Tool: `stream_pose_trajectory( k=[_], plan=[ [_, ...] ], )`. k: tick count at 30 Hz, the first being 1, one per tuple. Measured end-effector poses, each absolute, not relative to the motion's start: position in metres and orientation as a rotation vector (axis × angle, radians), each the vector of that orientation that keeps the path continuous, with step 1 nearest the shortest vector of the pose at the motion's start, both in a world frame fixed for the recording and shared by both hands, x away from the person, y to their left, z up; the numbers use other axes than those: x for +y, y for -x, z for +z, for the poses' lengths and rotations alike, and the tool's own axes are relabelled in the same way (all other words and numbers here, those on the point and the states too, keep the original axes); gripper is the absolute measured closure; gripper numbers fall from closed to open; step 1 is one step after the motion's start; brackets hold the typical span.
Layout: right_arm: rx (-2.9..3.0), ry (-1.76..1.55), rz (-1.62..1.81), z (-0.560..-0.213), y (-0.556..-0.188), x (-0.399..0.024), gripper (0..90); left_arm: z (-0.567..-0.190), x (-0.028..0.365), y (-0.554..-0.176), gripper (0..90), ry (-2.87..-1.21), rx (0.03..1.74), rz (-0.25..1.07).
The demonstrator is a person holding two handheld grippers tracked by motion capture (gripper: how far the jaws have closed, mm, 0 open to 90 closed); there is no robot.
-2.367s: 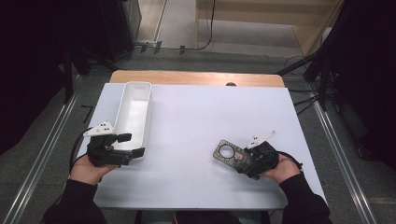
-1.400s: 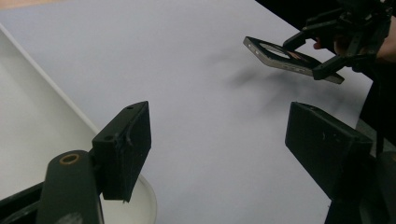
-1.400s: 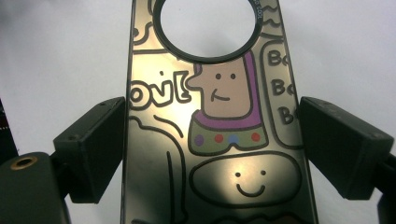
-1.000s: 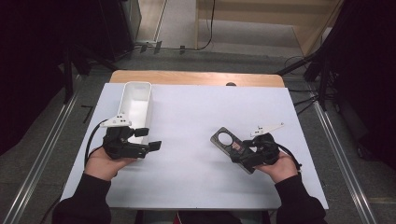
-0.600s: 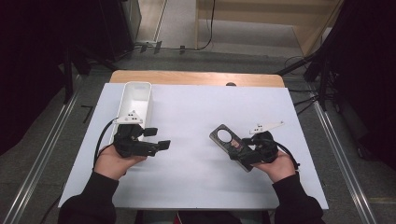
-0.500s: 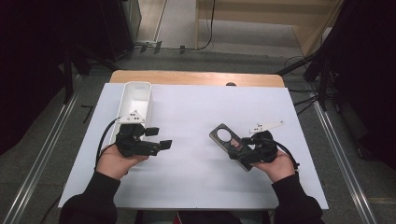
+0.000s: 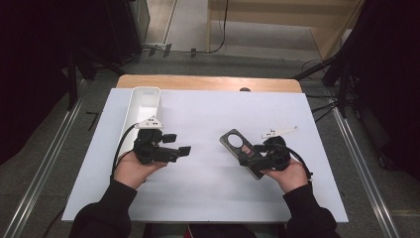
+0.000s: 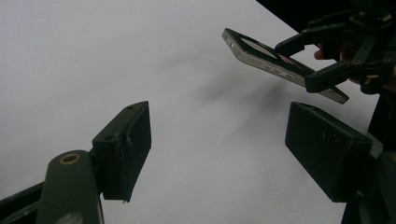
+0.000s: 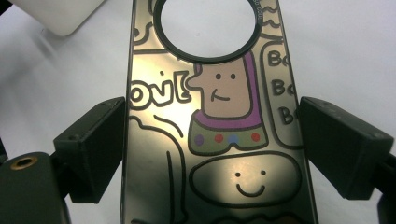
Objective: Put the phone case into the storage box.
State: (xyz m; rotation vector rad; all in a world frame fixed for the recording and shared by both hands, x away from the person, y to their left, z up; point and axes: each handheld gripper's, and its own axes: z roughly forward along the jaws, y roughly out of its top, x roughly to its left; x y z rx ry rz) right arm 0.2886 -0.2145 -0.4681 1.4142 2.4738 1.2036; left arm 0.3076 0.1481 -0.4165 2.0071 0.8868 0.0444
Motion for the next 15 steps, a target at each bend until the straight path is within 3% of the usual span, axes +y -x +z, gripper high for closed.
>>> stream_pose_trajectory(
  k=[15],
  plan=[
    [2.440,-1.501,1.216,-0.477,-0.302,-0.203,10.4,-0.428,0.137,-0.317,22.2,-2.004,0.913,0.044]
  ],
)
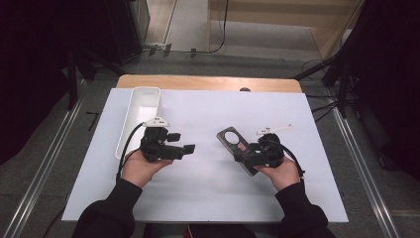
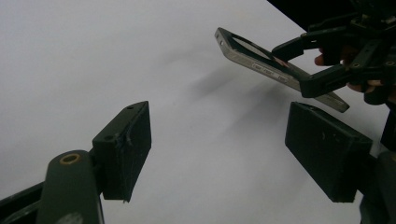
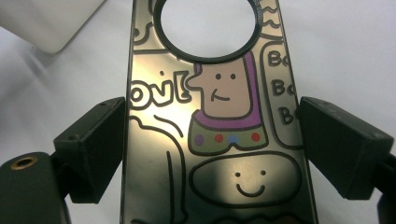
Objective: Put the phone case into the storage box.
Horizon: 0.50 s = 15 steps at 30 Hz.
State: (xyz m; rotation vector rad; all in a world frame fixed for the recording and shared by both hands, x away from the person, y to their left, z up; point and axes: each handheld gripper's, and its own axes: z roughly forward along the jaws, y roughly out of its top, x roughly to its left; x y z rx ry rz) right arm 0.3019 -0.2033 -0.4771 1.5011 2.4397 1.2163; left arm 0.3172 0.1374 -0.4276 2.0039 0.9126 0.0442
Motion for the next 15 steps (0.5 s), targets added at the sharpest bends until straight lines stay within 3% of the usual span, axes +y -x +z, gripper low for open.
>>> stream_pose_trajectory(
  k=[3,15],
  plan=[
    [2.435,-1.494,1.228,-0.479,-0.304,-0.199,10.4,-0.428,0.134,-0.317,26.5,-2.007,0.926,0.049],
    [2.363,-1.540,1.247,-0.486,-0.313,-0.188,10.5,-0.432,0.125,-0.324,26.6,-2.005,0.938,0.067]
  ],
)
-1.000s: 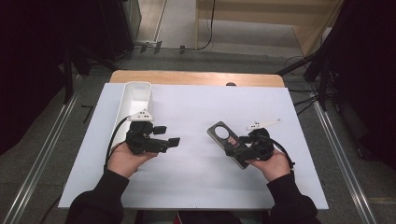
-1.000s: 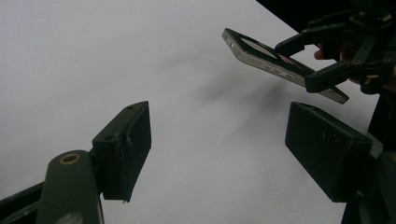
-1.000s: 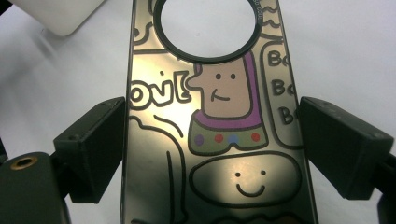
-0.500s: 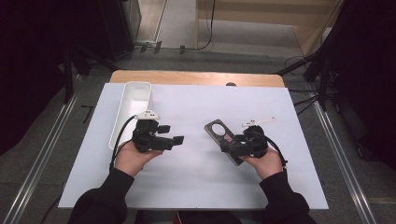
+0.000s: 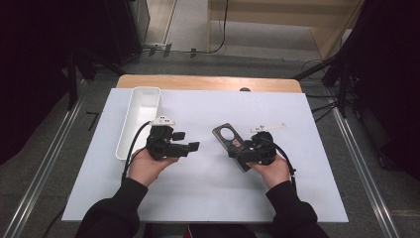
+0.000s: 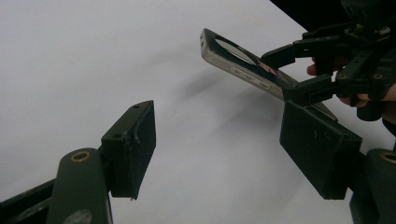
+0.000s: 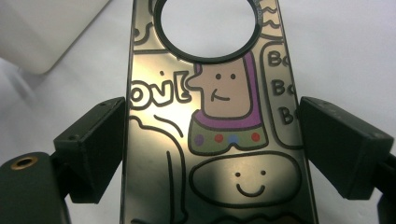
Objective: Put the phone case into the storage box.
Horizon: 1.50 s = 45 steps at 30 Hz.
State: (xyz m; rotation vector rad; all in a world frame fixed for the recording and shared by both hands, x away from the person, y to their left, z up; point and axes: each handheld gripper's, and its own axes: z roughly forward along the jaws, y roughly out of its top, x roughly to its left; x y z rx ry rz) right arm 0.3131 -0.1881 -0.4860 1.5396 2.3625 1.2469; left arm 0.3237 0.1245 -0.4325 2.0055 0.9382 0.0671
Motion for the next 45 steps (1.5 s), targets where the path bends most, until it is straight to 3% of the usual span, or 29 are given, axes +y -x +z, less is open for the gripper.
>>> stream_pose_trajectory(
  k=[35,45],
  plan=[
    [2.161,-1.706,1.360,-0.496,-0.319,-0.159,10.4,-0.441,0.099,-0.357,26.0,-1.959,0.995,0.011],
    [2.117,-1.709,1.393,-0.495,-0.319,-0.156,10.4,-0.441,0.094,-0.369,33.1,-1.938,1.085,-0.057]
  ],
)
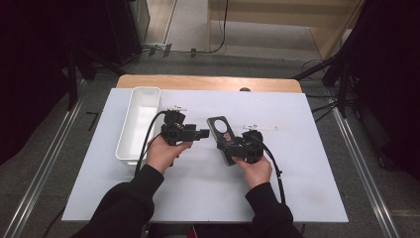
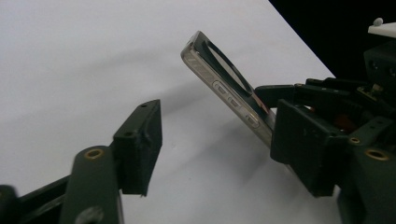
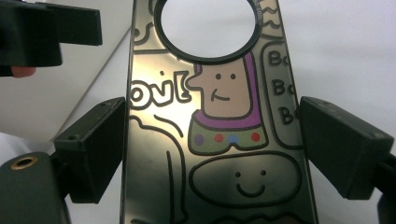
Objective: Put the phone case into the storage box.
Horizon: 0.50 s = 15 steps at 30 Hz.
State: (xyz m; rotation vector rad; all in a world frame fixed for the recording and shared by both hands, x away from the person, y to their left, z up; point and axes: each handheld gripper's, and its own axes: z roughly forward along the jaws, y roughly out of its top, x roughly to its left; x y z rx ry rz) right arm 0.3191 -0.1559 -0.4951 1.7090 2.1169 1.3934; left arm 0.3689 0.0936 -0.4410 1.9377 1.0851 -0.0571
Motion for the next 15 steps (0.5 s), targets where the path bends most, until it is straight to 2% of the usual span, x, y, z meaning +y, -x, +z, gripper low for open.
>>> stream_pose_trajectory(
  k=[5,15],
  plan=[
    [2.094,-1.707,1.408,-0.495,-0.319,-0.152,10.4,-0.439,0.089,-0.375,35.0,-1.920,1.123,-0.114],
    [2.067,-1.717,1.442,-0.494,-0.318,-0.145,10.4,-0.438,0.087,-0.380,43.9,-1.895,1.129,-0.124]
  ],
)
